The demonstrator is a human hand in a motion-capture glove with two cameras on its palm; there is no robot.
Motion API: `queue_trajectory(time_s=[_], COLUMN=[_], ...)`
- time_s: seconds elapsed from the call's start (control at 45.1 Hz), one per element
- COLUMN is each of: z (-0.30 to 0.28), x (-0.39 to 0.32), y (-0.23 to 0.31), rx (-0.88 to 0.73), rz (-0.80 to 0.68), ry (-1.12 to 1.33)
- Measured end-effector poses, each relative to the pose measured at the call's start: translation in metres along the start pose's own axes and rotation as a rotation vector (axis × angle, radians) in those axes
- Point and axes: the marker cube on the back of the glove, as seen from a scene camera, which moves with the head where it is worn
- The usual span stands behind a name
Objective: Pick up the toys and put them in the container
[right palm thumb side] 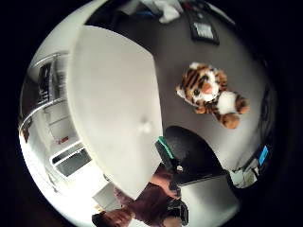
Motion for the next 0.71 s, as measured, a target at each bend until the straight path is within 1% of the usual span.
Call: queue_trajectory(time_s=[0.067,0.133,0.177,0.244,0.288,0.333,0.444,0.577,0.71], z=[0.044,0.079,0.1,0.118,0.12,0.12,0.117,0.112,0.098], x=[0.002,0.003,0.001,-0.002,-0.003,-0.002,0.004,0.008,0.005], y=[-0.015,-0.025,-0.032,-0.04,-0.042,-0.043,-0.044,-0.052,-0.051], rx=[-0.049,-0.054,-0.014,0.133,0.234,0.276,0.251,0.279,0.179], rz=[0.008,0.016,0.027,0.04,0.041,0.038,0.038,0.043,0.018], ry=[-0.011,-0.004,0.025,0.083,0.107,0.107,0.028,-0.088,-0.138])
